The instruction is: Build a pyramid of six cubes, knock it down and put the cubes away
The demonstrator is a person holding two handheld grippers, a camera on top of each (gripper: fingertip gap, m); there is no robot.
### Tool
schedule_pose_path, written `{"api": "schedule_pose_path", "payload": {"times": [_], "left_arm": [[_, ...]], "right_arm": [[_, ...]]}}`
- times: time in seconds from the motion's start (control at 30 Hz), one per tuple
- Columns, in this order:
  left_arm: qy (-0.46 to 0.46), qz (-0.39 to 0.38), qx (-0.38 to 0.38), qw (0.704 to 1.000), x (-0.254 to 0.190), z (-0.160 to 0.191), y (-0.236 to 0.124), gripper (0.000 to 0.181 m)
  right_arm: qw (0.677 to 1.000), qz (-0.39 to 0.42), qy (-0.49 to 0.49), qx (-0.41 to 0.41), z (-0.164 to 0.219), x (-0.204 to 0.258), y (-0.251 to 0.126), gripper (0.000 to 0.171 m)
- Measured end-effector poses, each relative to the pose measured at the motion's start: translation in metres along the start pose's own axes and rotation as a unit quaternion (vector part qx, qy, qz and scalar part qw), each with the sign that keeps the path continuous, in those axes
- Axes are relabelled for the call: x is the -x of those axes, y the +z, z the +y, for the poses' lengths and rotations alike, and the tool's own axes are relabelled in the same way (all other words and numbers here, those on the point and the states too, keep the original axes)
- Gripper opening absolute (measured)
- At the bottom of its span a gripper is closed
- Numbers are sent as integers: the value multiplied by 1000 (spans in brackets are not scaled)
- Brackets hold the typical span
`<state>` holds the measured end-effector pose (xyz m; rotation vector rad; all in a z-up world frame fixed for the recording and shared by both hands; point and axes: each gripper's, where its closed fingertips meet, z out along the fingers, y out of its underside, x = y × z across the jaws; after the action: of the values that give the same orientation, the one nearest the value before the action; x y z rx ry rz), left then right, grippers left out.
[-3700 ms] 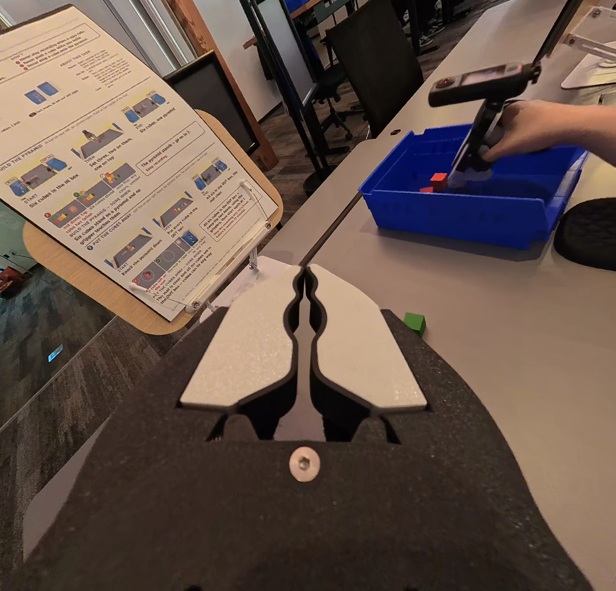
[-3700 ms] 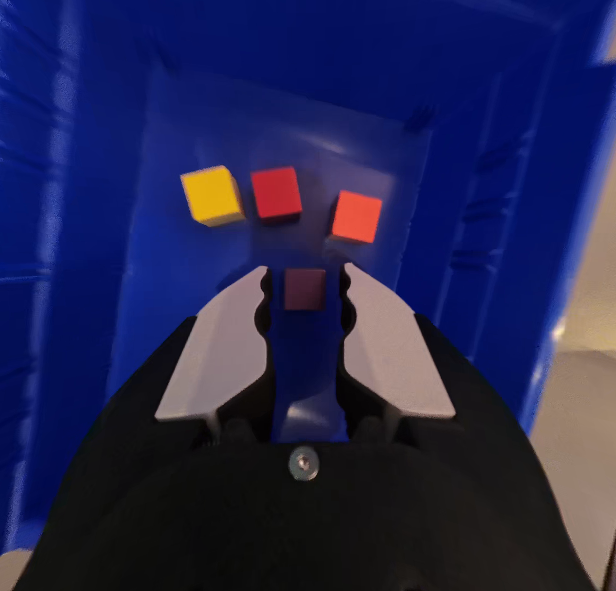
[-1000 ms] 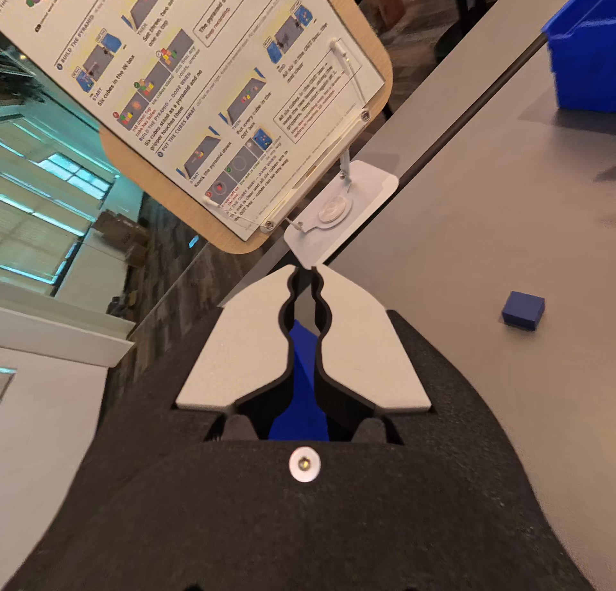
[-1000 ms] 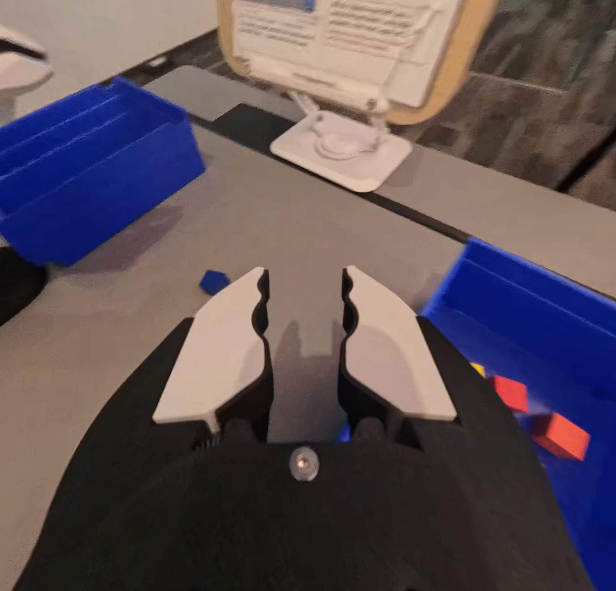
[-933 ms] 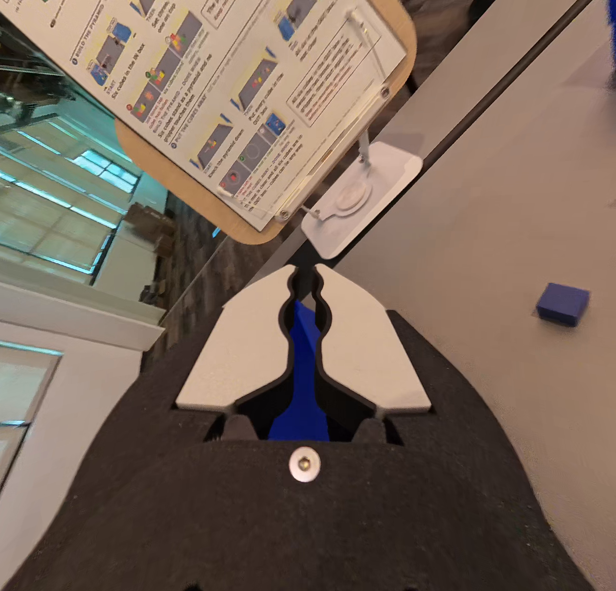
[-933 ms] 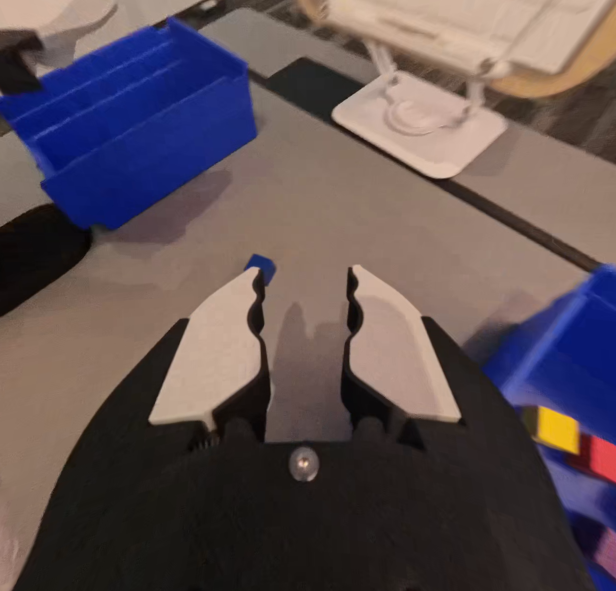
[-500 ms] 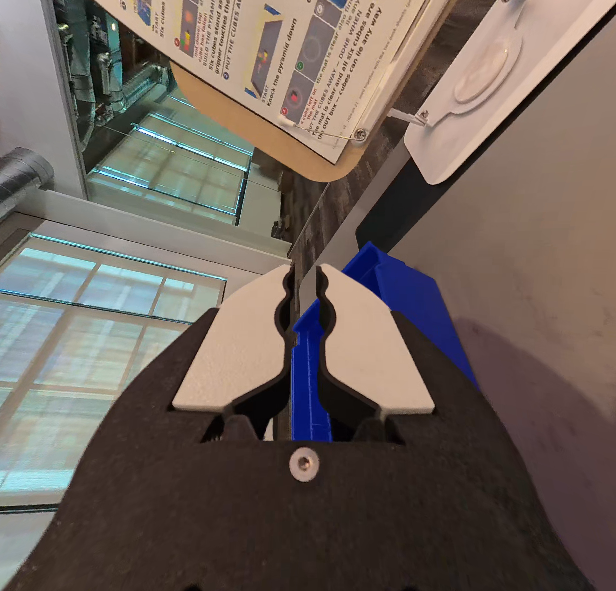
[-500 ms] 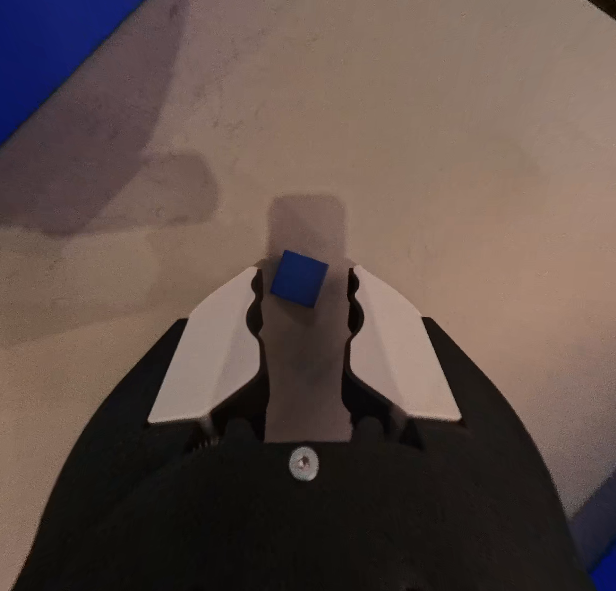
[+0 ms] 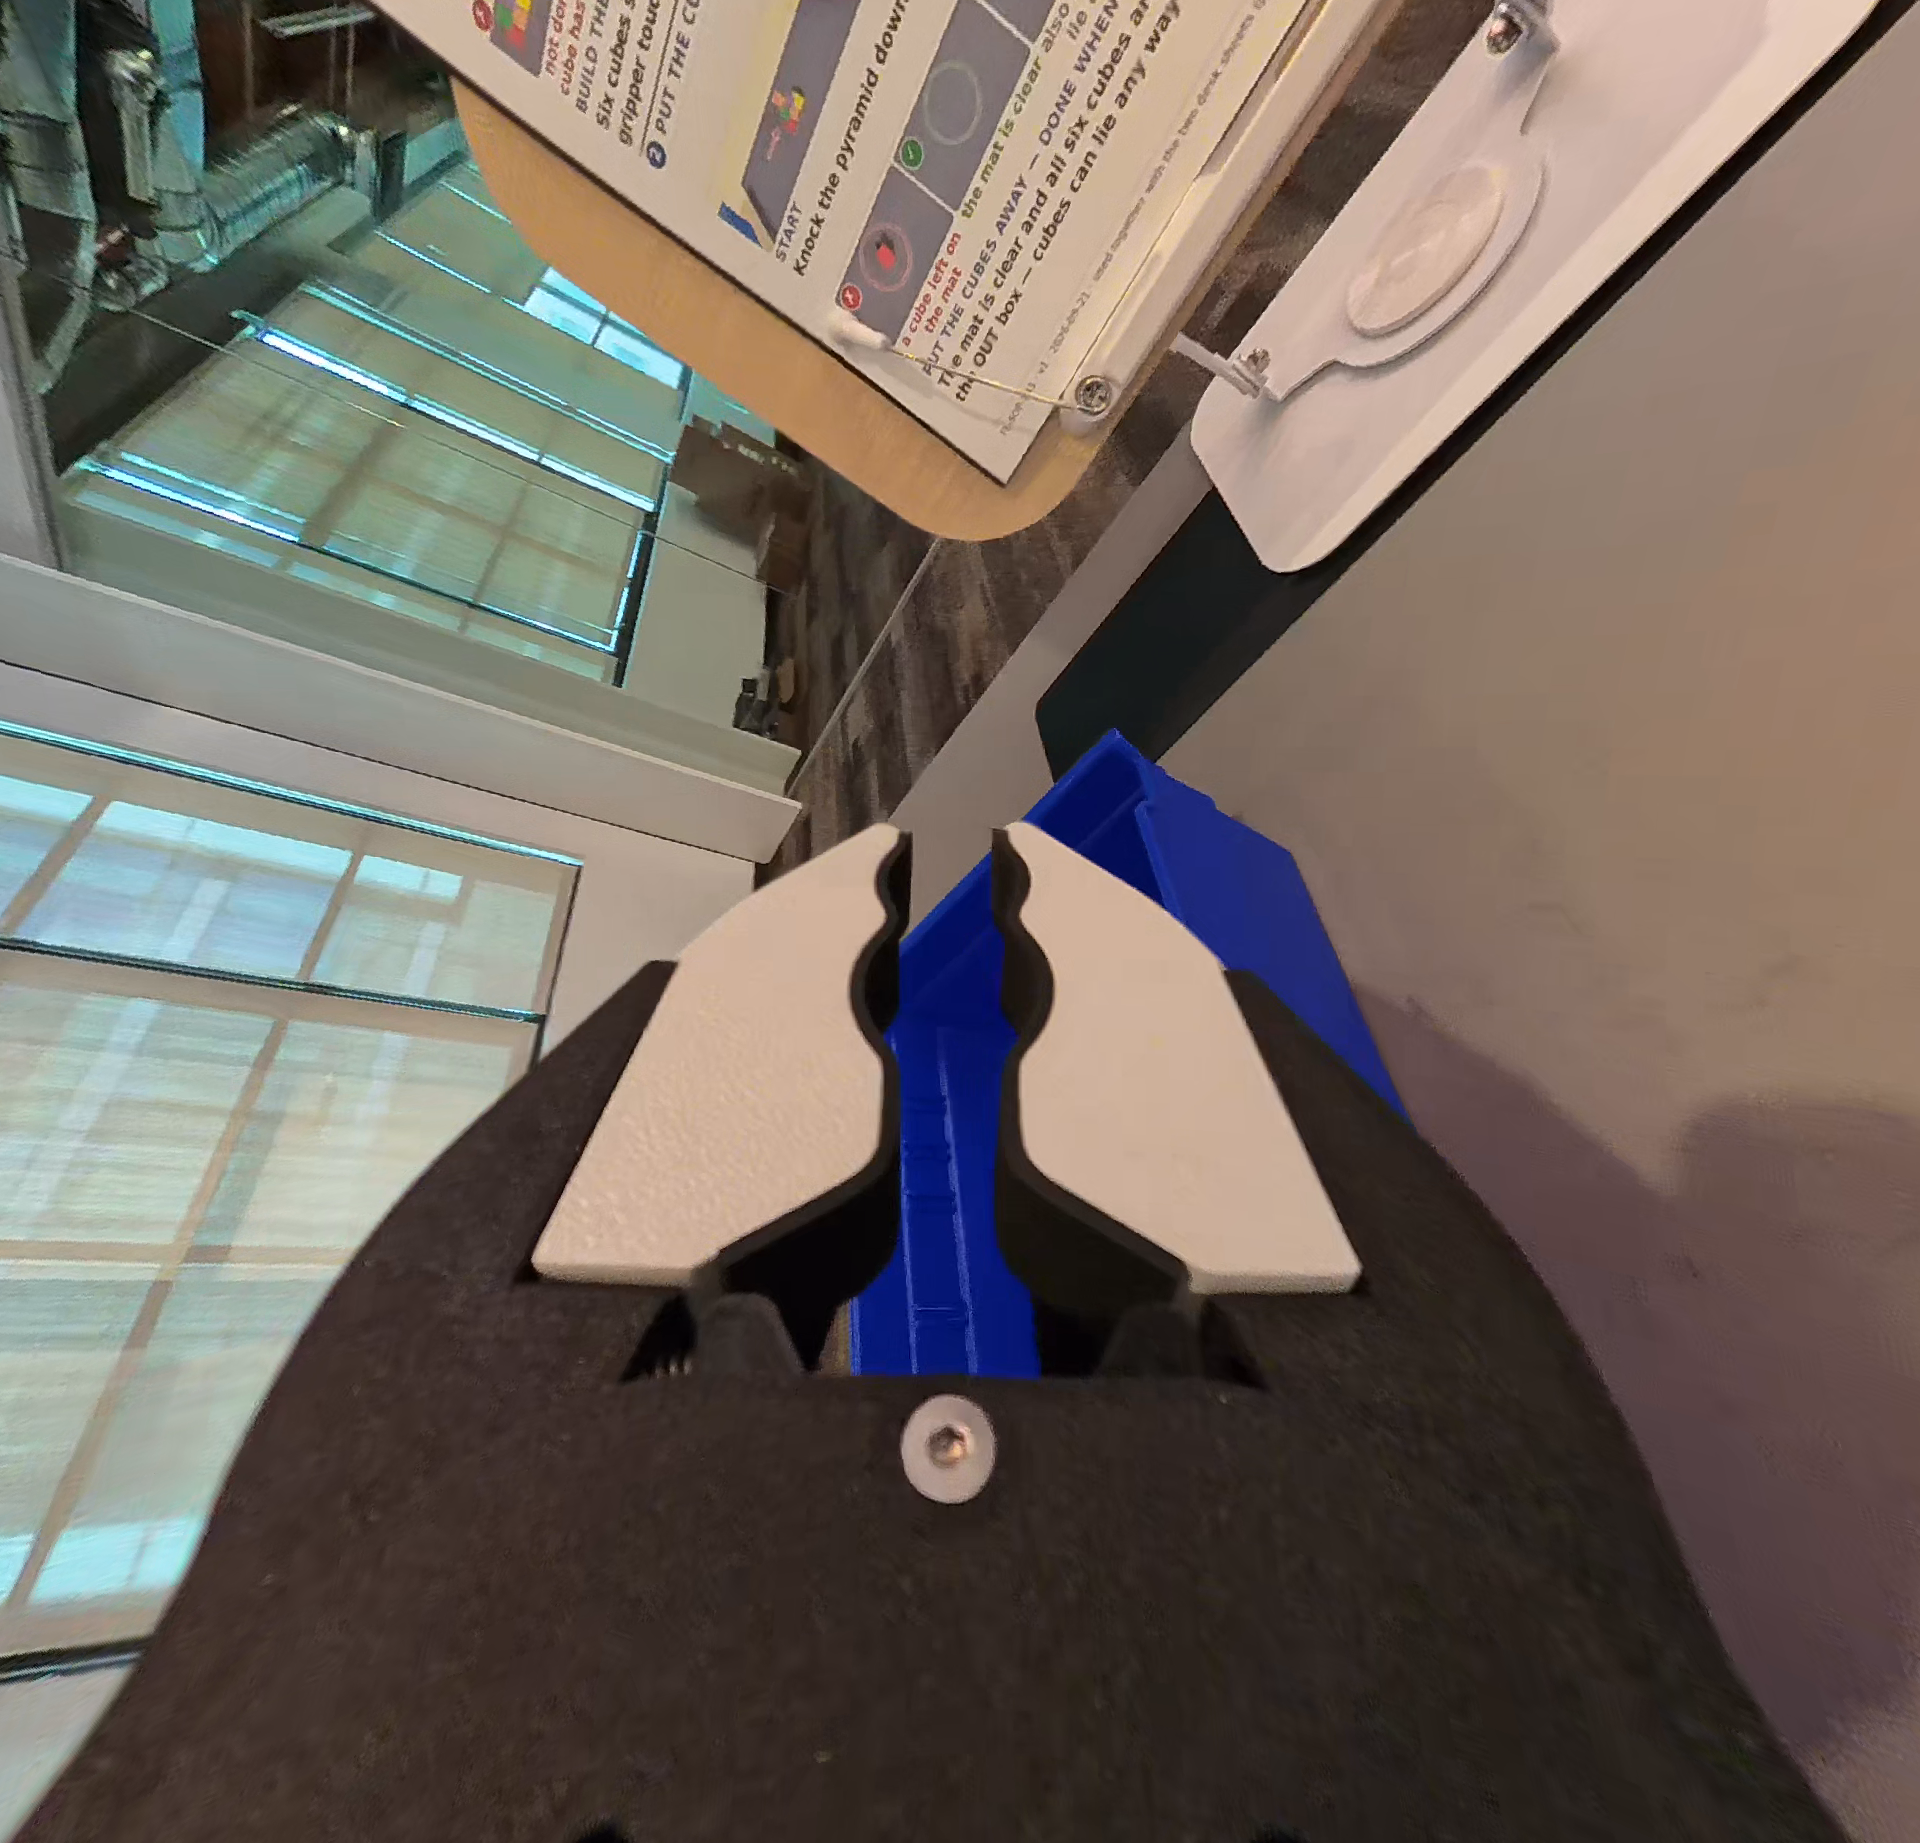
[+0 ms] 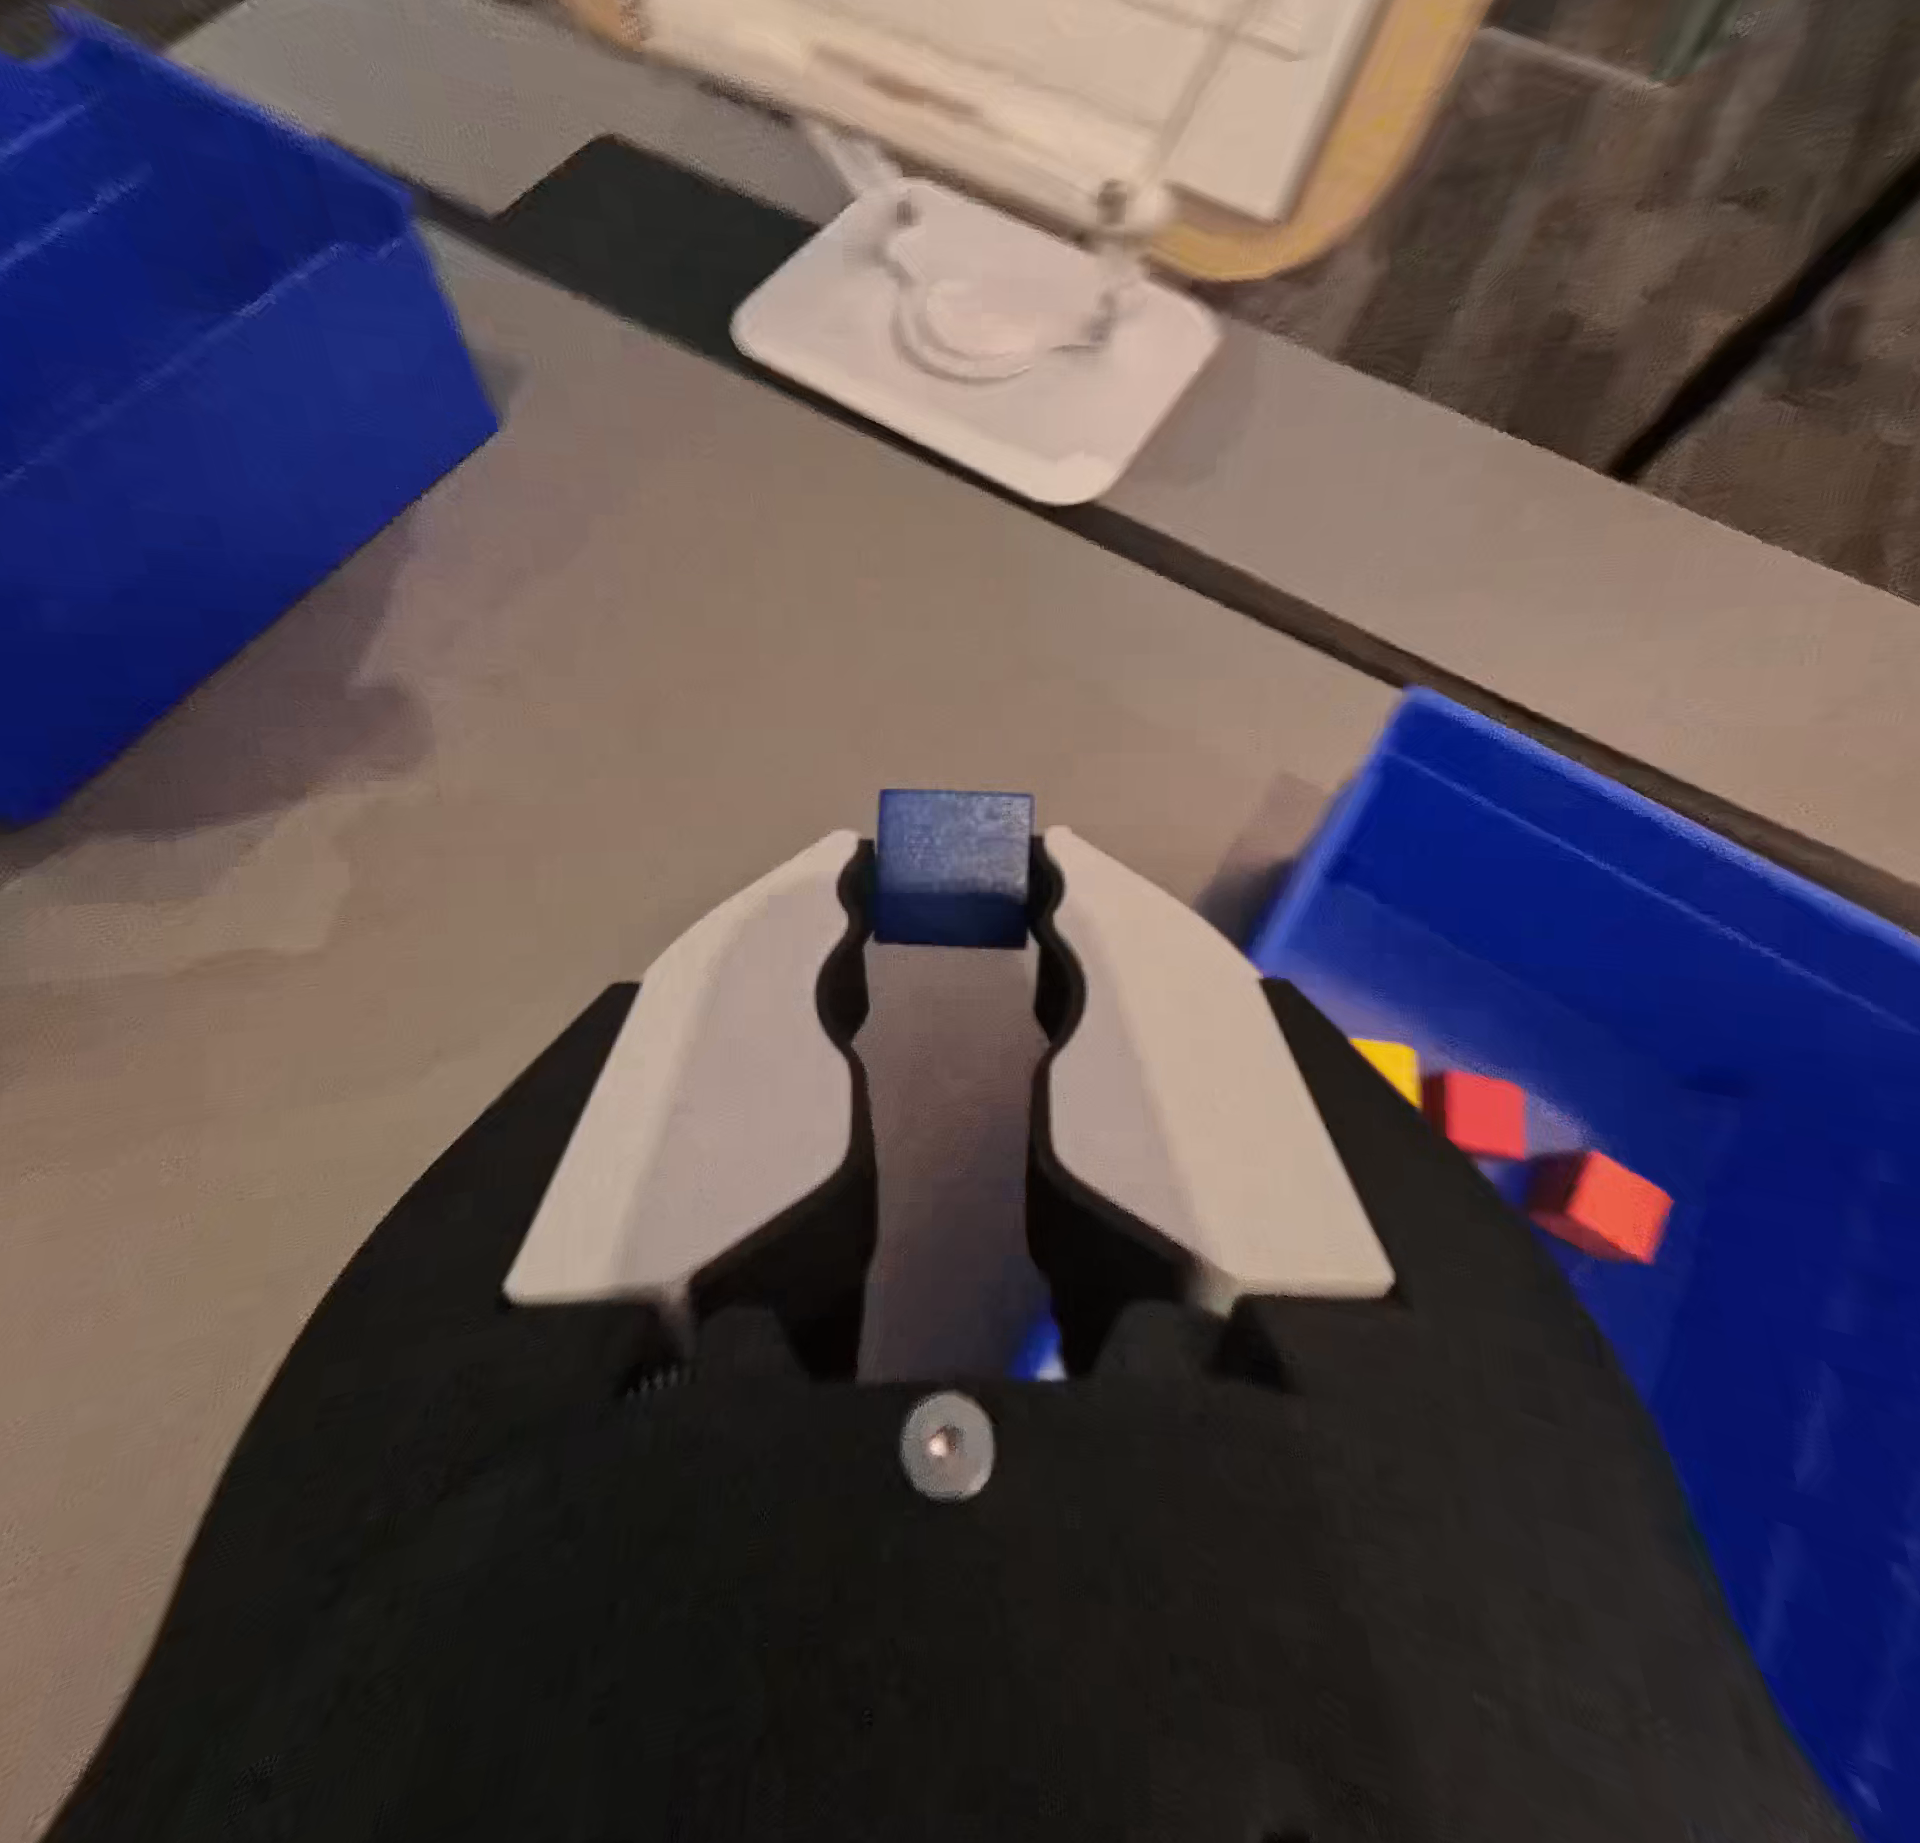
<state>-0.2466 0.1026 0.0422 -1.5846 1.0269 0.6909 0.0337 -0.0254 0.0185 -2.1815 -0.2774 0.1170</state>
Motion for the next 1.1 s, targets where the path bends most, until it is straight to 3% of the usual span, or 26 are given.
{"api": "schedule_pose_path", "payload": {"times": [0.03,0.13,0.23,0.37,0.5,0.53,0.57,0.7,0.8,0.93,1.1], "left_arm": [[-8,4,-3,1000,2,0,-1,14],[-27,17,-11,999,8,1,-4,15],[-43,35,-14,998,10,3,-7,15],[-59,58,-16,996,11,6,-10,15],[-64,59,-14,996,15,9,-12,16],[-62,52,-11,997,18,11,-13,17],[-58,41,-6,997,22,13,-13,17],[-35,4,8,999,27,14,-14,19],[-31,-1,11,999,26,13,-14,20],[-29,-3,25,999,26,18,-10,20],[-38,-3,39,999,26,24,-4,25]], "right_arm": [[999,22,26,0,9,-29,-10,29],[990,36,86,104,80,-87,-14,30],[981,13,86,174,140,-98,-8,31],[963,13,78,257,188,-106,-6,31],[961,27,91,260,198,-116,2,36],[964,35,93,246,194,-120,2,53],[970,37,97,222,185,-122,-1,59],[989,95,83,81,124,-148,-31,54],[980,173,97,35,98,-192,-59,52],[946,217,189,147,146,-242,-69,57],[923,199,212,253,207,-250,-58,58]]}}
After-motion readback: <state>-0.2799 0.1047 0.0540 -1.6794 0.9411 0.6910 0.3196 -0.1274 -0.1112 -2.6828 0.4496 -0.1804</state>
